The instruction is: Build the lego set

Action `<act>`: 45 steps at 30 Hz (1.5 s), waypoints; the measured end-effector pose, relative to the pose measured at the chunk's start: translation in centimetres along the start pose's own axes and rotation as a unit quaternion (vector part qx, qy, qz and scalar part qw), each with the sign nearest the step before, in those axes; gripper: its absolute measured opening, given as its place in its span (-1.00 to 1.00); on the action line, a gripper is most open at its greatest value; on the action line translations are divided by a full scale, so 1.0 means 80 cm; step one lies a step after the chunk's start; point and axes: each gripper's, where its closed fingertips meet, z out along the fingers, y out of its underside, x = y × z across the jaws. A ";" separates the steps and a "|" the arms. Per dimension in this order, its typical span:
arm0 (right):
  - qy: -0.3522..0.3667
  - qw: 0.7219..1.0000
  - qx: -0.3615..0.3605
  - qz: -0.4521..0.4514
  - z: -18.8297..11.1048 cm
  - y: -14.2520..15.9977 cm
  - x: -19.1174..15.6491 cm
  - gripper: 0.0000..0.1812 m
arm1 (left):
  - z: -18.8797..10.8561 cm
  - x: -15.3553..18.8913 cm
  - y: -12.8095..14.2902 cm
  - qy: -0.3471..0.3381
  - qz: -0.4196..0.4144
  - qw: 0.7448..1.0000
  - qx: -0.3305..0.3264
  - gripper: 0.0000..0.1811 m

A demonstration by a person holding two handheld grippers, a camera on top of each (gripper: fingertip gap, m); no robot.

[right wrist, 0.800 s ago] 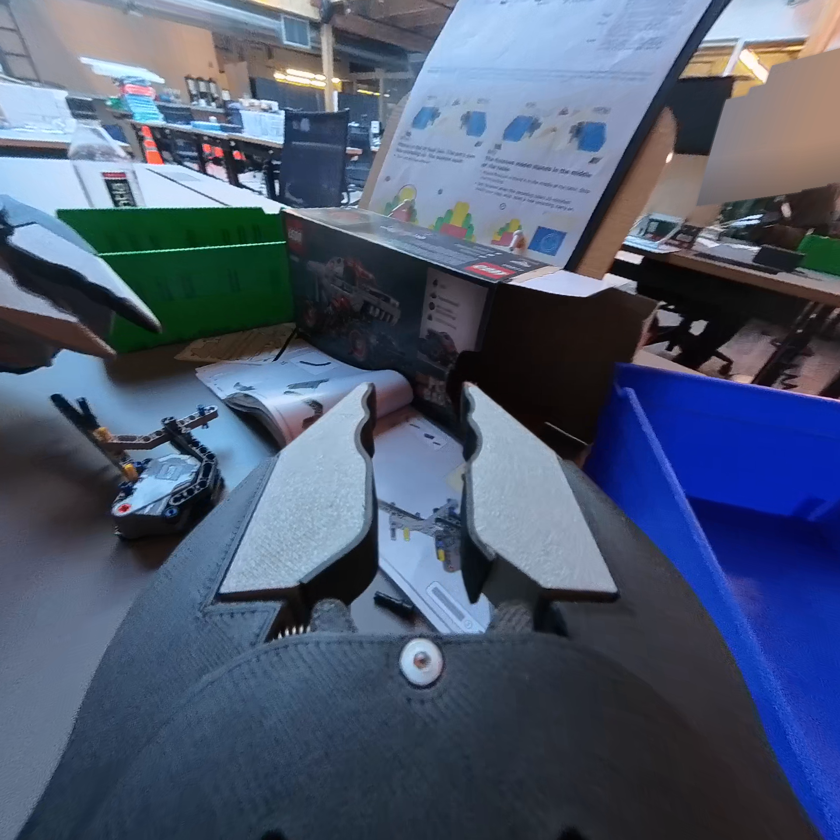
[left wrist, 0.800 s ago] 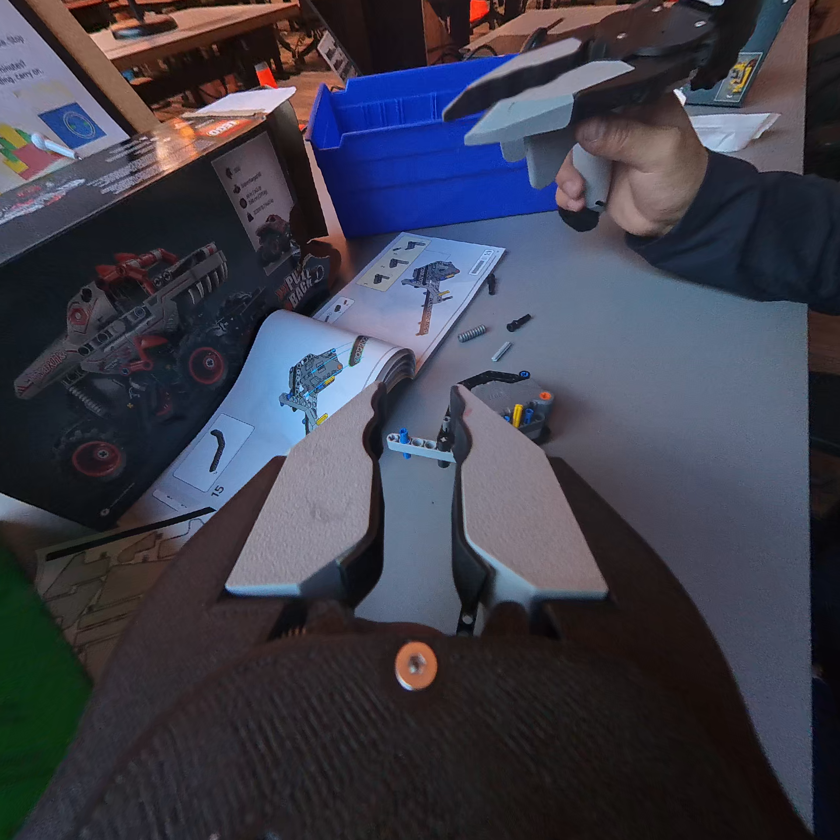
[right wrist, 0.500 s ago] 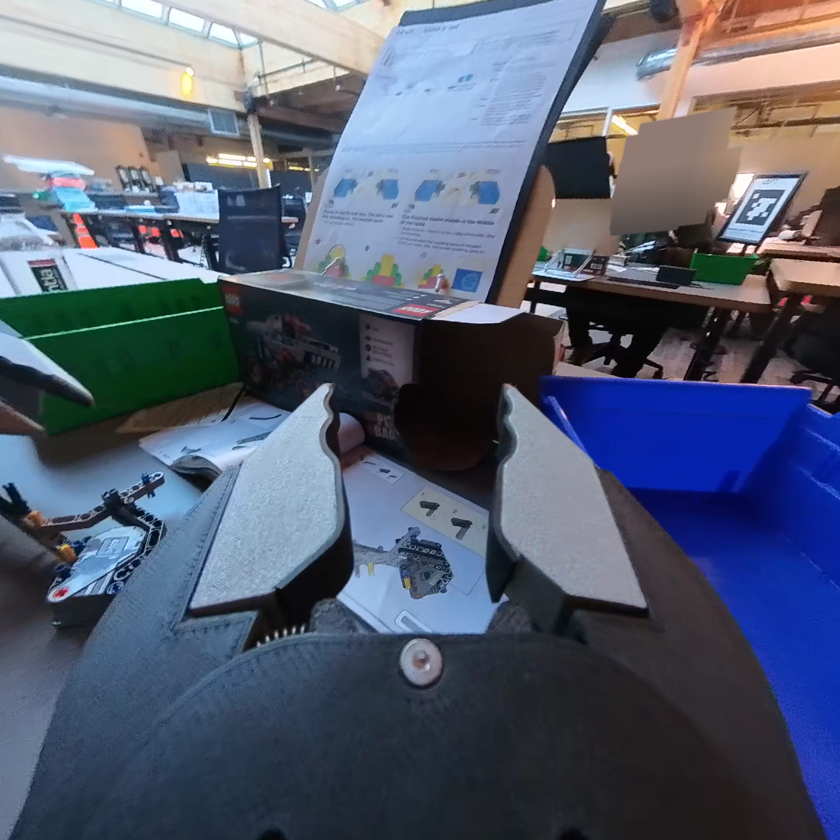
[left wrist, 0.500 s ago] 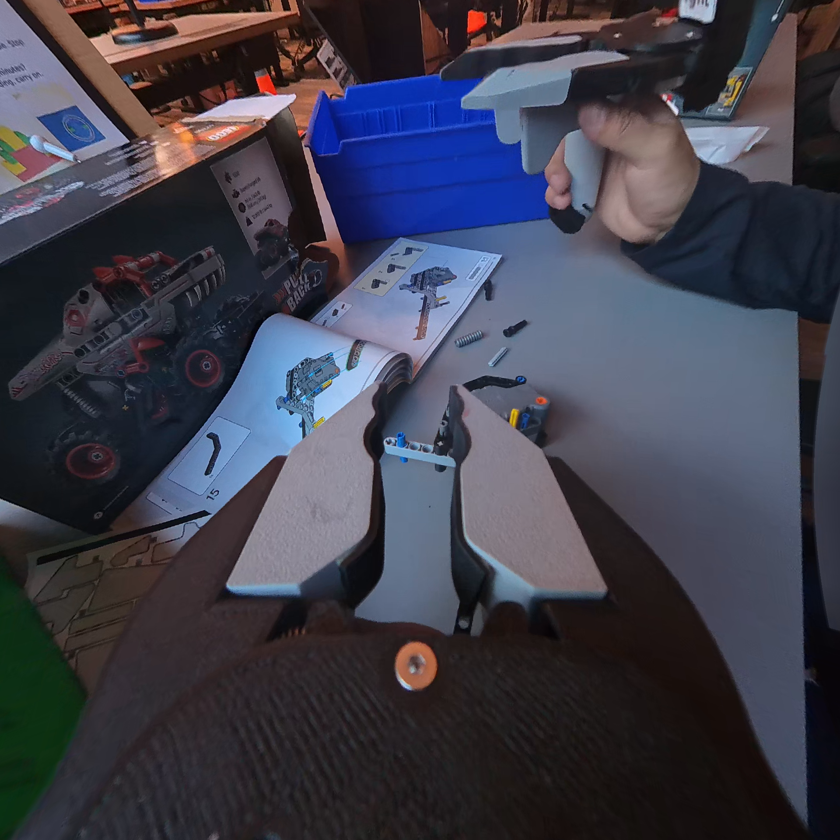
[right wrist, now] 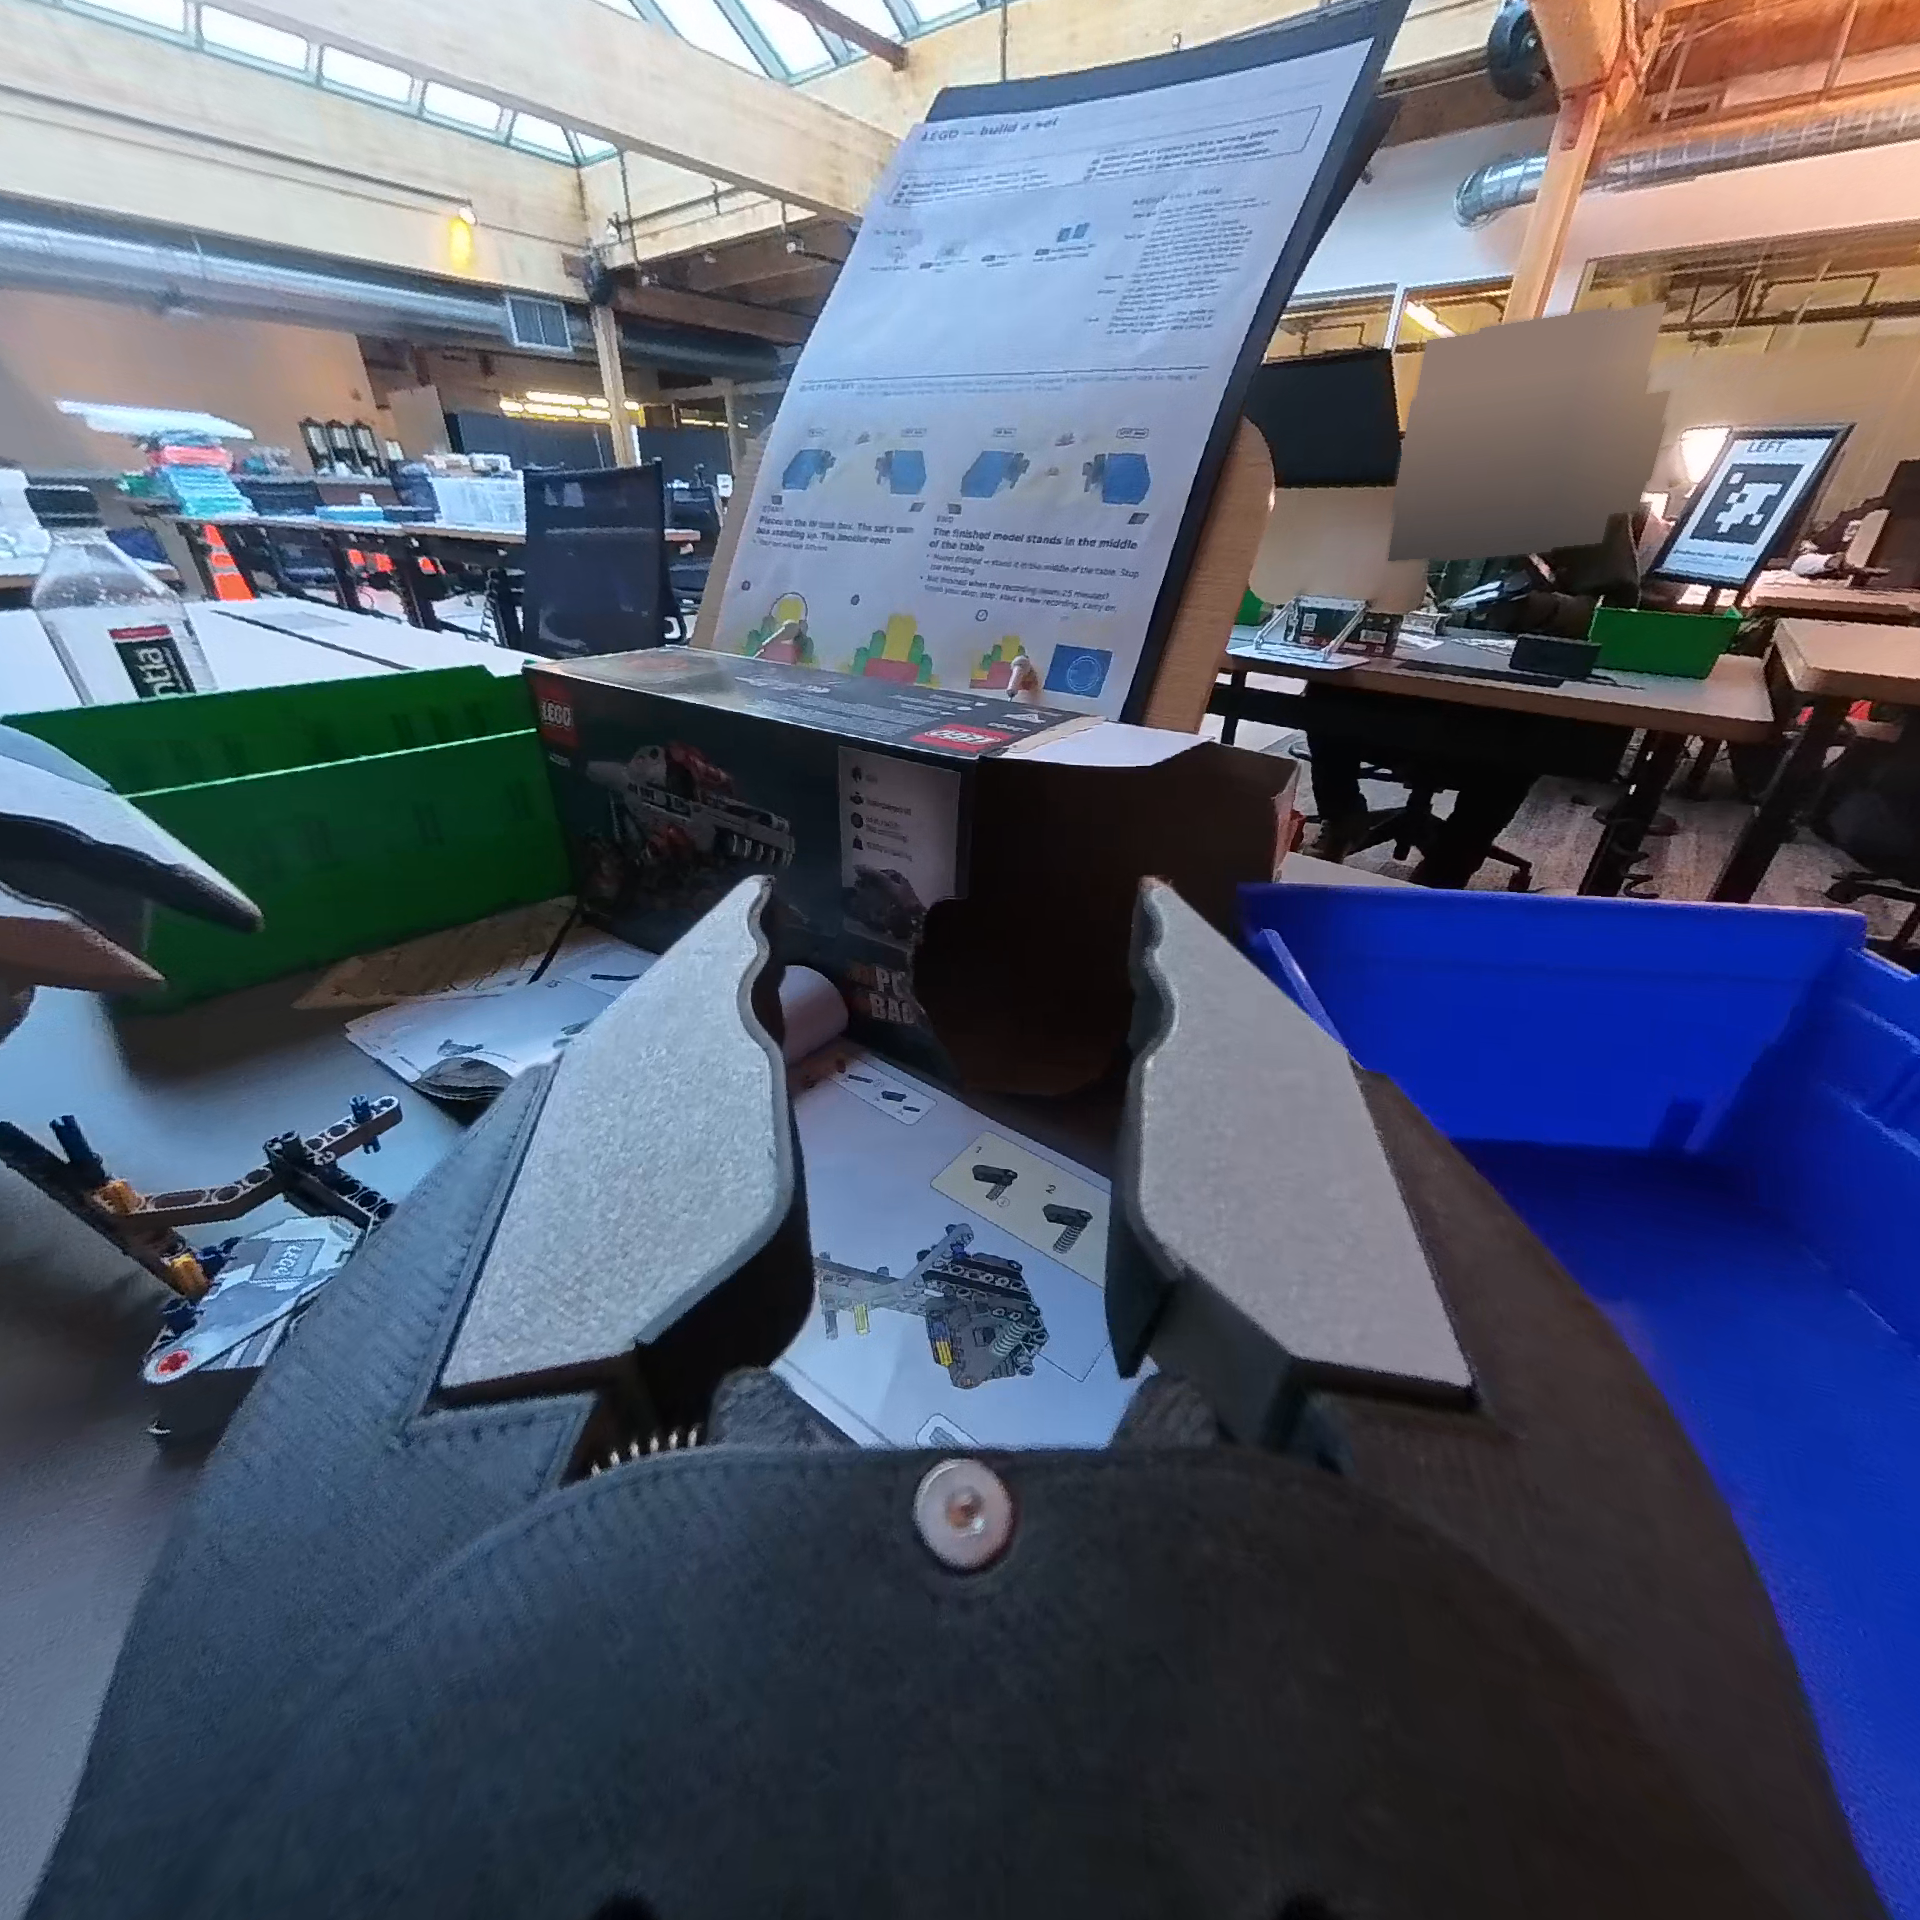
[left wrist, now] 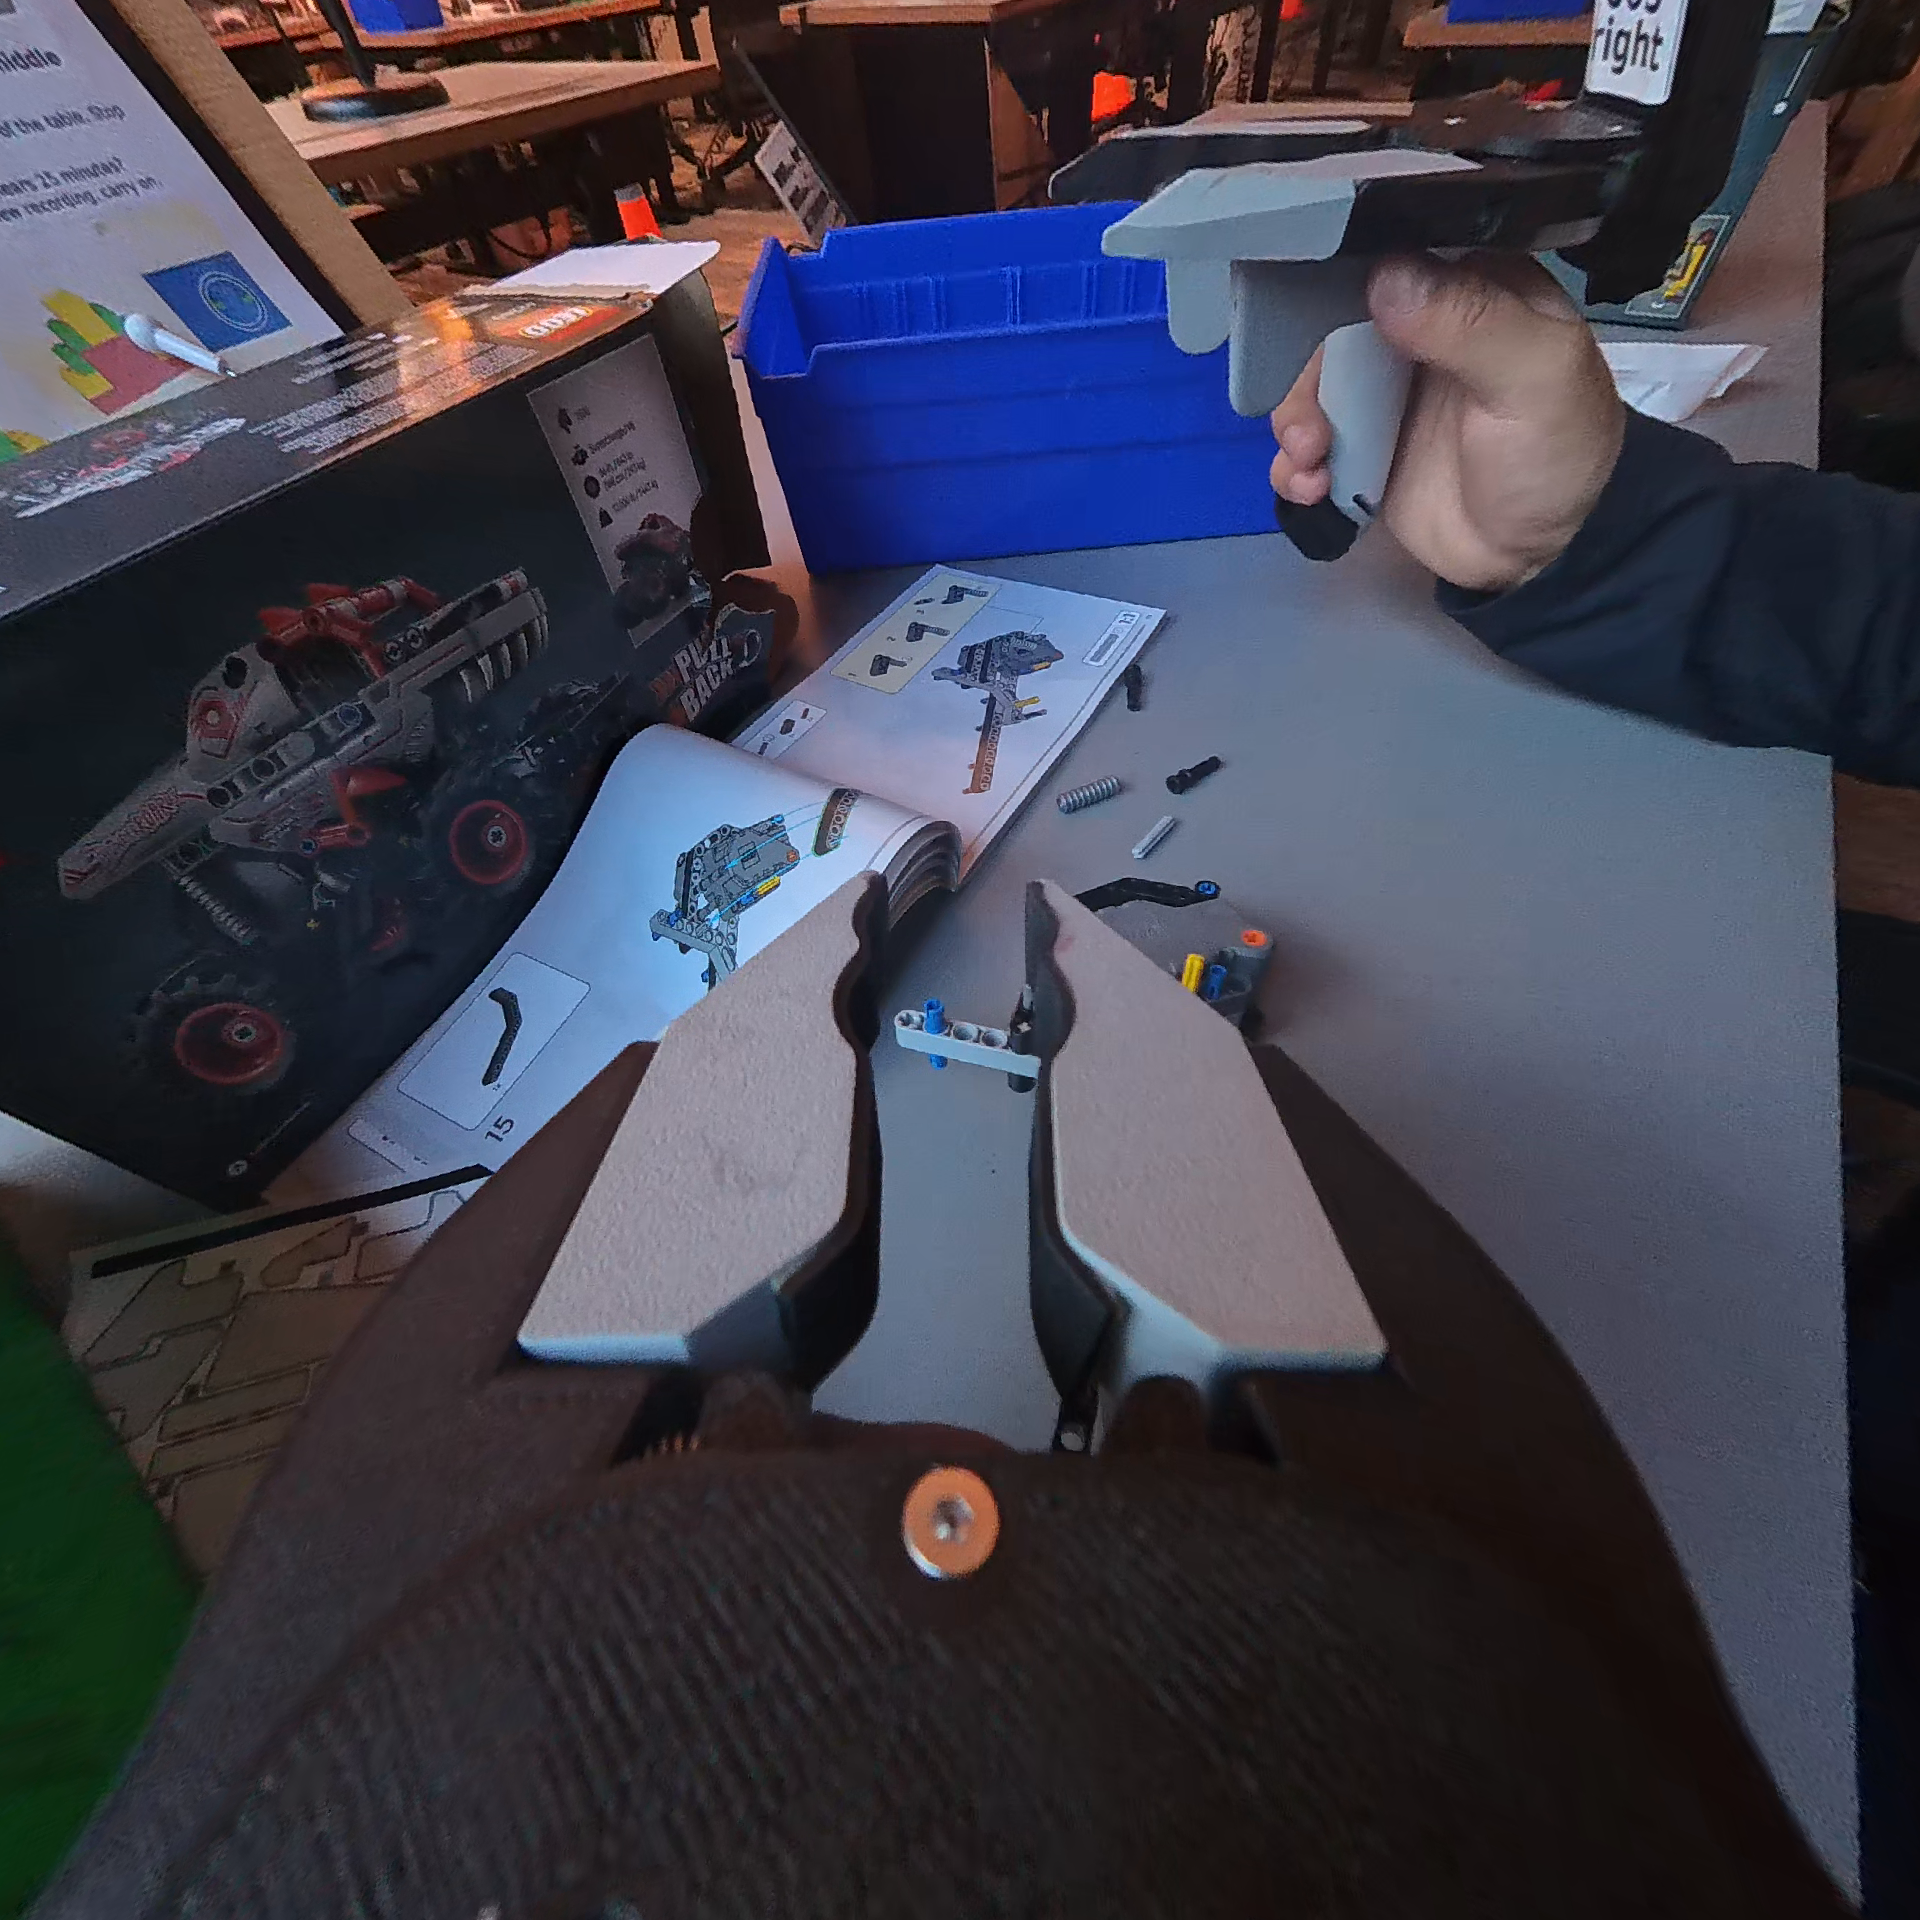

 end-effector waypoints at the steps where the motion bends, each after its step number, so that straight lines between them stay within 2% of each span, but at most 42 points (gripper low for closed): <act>1: -0.001 1.000 -0.001 -0.001 0.000 0.001 -0.001 -0.31 | 0.000 -0.001 0.000 0.000 -0.001 1.000 0.001 -0.75; 7: -0.012 1.000 -0.011 -0.003 0.002 0.005 -0.005 -0.39 | -0.003 0.000 -0.005 -0.001 -0.002 1.000 0.008 -0.76; 8: -0.021 1.000 -0.013 -0.003 0.002 0.006 -0.008 -0.45 | -0.003 0.001 -0.006 0.000 -0.002 1.000 0.011 -0.75; 11: -0.081 0.996 -0.043 0.003 0.002 0.017 -0.032 -0.90 | -0.008 0.014 -0.017 0.049 -0.040 0.997 0.034 -0.73; 13: -0.086 0.994 -0.062 -0.001 0.005 0.025 -0.037 -0.89 | -0.016 0.017 -0.028 0.081 -0.073 0.992 0.058 -0.71; 15: -0.079 0.994 -0.075 -0.024 0.007 0.032 -0.038 -1.00 | -0.022 0.013 -0.034 0.081 -0.073 0.991 0.073 -0.94; 16: -0.074 0.993 -0.088 -0.034 0.008 0.037 -0.038 -1.00 | -0.025 0.011 -0.036 0.076 -0.064 0.992 0.080 -1.00; 18: -0.070 0.991 -0.107 -0.048 0.010 0.045 -0.040 -1.00 | -0.025 0.009 -0.037 0.063 -0.053 0.993 0.080 -1.00; 28: -0.058 0.992 -0.094 -0.060 0.008 0.037 -0.038 -1.00 | -0.014 0.013 -0.023 0.064 -0.050 0.995 0.053 -0.96; 35: -0.057 0.990 -0.115 -0.059 0.012 0.051 -0.036 -0.99 | -0.026 0.027 -0.038 0.126 -0.105 0.983 0.076 -0.89; 38: -0.053 0.989 -0.122 -0.061 0.013 0.057 -0.032 -0.97 | -0.021 0.023 -0.032 0.114 -0.098 0.987 0.061 -0.88; 43: -0.039 0.989 -0.135 -0.056 0.017 0.068 -0.021 -0.87 | -0.018 0.025 -0.027 0.107 -0.090 0.989 0.053 -0.88; 45: -0.031 0.987 -0.150 -0.039 0.019 0.078 -0.015 -0.74 | -0.021 0.028 -0.030 0.114 -0.090 0.988 0.055 -0.88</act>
